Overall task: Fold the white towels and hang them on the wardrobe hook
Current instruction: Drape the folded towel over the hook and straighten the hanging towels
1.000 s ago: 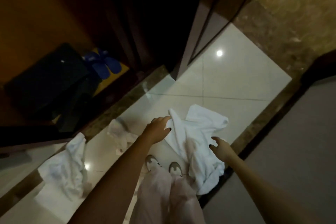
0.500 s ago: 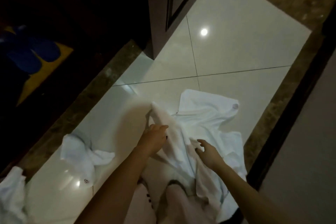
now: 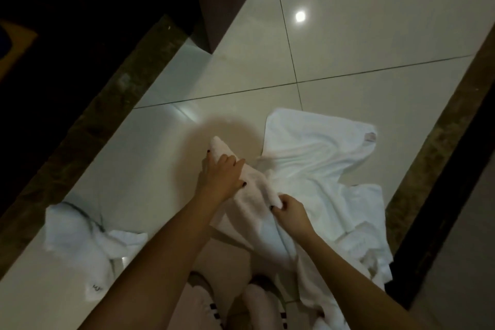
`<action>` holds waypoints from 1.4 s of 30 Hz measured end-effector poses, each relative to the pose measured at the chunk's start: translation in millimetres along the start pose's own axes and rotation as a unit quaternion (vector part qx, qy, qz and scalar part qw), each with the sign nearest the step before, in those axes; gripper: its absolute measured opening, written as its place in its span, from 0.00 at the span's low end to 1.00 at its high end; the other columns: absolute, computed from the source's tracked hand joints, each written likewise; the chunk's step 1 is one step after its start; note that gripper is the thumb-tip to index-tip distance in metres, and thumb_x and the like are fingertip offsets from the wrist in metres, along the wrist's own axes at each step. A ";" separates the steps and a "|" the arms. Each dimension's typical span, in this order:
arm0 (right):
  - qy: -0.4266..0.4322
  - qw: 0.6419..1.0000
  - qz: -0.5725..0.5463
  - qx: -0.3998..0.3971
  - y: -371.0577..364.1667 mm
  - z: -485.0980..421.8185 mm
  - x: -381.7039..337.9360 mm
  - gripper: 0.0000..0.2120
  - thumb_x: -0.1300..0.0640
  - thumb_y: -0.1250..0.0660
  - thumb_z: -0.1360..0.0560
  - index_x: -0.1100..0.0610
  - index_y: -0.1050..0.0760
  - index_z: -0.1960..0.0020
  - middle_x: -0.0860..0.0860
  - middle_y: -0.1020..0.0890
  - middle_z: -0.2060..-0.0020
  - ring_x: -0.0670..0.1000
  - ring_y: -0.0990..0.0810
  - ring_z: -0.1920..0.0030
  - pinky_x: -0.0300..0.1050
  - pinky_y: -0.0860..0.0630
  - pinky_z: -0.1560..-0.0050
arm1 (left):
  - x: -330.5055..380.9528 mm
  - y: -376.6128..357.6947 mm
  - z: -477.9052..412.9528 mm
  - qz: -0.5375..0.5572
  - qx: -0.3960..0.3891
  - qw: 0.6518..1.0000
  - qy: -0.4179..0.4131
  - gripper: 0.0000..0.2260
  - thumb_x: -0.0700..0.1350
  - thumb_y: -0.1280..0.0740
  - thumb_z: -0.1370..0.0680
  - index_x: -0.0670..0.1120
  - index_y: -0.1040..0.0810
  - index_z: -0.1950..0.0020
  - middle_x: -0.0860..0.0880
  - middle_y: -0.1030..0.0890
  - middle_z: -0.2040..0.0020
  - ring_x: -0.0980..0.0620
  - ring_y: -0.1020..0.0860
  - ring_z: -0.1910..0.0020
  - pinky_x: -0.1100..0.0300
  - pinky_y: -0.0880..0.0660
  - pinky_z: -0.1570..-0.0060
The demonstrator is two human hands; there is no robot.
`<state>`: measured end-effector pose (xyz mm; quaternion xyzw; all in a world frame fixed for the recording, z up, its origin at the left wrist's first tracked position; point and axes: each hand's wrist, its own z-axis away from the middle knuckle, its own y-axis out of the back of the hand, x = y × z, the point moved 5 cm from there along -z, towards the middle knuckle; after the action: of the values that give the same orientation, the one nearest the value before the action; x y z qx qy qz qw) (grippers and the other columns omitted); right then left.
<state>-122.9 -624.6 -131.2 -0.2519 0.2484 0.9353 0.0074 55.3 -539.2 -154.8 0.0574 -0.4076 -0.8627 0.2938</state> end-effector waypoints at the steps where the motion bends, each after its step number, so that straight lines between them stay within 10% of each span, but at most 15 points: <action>1: 0.016 1.000 -0.017 0.002 3.1 11.9 -8.6 0.06 0.62 0.36 0.25 0.63 0.22 0.52 0.56 0.18 0.57 0.55 0.20 0.55 0.43 0.27 0.56 | 0.4 4.5 10.6 -0.002 -0.006 1.000 -0.008 0.28 0.60 0.40 0.22 0.55 0.41 0.25 0.47 0.32 0.31 0.44 0.35 0.33 0.37 0.47 0.32; 7: 0.121 0.991 -0.033 -0.037 50.2 110.2 -74.8 0.07 0.64 0.37 0.23 0.56 0.23 0.48 0.47 0.20 0.56 0.39 0.23 0.57 0.29 0.29 0.57 | 13.6 78.8 89.7 0.181 0.039 0.977 -0.103 0.24 0.58 0.35 0.23 0.64 0.38 0.28 0.49 0.41 0.25 0.46 0.40 0.29 0.49 0.41 0.31; 12: 0.146 0.988 0.009 -0.052 129.2 178.1 -146.8 0.14 0.61 0.32 0.25 0.57 0.22 0.40 0.52 0.18 0.49 0.49 0.20 0.50 0.42 0.25 0.49 | 47.2 192.4 161.4 0.176 0.048 0.954 -0.238 0.13 0.53 0.33 0.23 0.55 0.24 0.38 0.53 0.36 0.25 0.53 0.48 0.23 0.46 0.51 0.25; 17: 0.201 0.977 0.075 -0.006 218.6 250.7 -222.9 0.13 0.65 0.33 0.29 0.53 0.20 0.47 0.50 0.23 0.58 0.46 0.25 0.57 0.37 0.32 0.59 | 60.6 314.9 232.4 0.201 0.064 0.957 -0.201 0.10 0.51 0.33 0.23 0.47 0.22 0.48 0.50 0.19 0.44 0.52 0.28 0.34 0.53 0.45 0.28; 22: 0.228 0.966 0.091 0.083 291.9 335.9 -290.2 0.05 0.62 0.32 0.30 0.56 0.27 0.57 0.49 0.27 0.59 0.48 0.28 0.59 0.35 0.36 0.62 | 85.6 429.5 329.1 0.337 0.062 0.919 -0.196 0.10 0.50 0.34 0.24 0.46 0.30 0.60 0.47 0.24 0.62 0.53 0.28 0.63 0.55 0.31 0.61; 33: 0.346 0.919 0.042 0.184 404.2 527.6 -470.1 0.13 0.57 0.30 0.34 0.51 0.35 0.62 0.46 0.27 0.68 0.45 0.30 0.67 0.44 0.36 0.69 | 80.5 670.0 542.2 0.416 0.121 0.880 -0.193 0.10 0.48 0.28 0.28 0.49 0.30 0.59 0.54 0.29 0.63 0.62 0.32 0.67 0.70 0.34 0.67; 38: 0.442 0.885 0.054 0.138 431.7 598.6 -547.0 0.15 0.60 0.29 0.34 0.51 0.37 0.63 0.47 0.28 0.69 0.42 0.32 0.71 0.36 0.37 0.72 | 55.7 731.4 620.4 0.388 0.144 0.899 -0.145 0.13 0.48 0.31 0.23 0.45 0.25 0.41 0.51 0.23 0.58 0.53 0.25 0.59 0.62 0.28 0.55; 42: 0.507 0.851 0.071 0.121 445.7 648.1 -597.3 0.15 0.62 0.29 0.32 0.51 0.36 0.62 0.47 0.27 0.69 0.39 0.32 0.72 0.35 0.36 0.72 | 19.6 751.1 678.7 0.315 0.181 0.928 -0.079 0.06 0.44 0.28 0.26 0.43 0.19 0.54 0.46 0.17 0.55 0.52 0.19 0.56 0.54 0.22 0.54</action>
<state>33.6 -645.2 843.8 -0.6697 0.3463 0.6383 -0.1555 155.1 -467.6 850.2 -0.0900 -0.5761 -0.6389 0.5019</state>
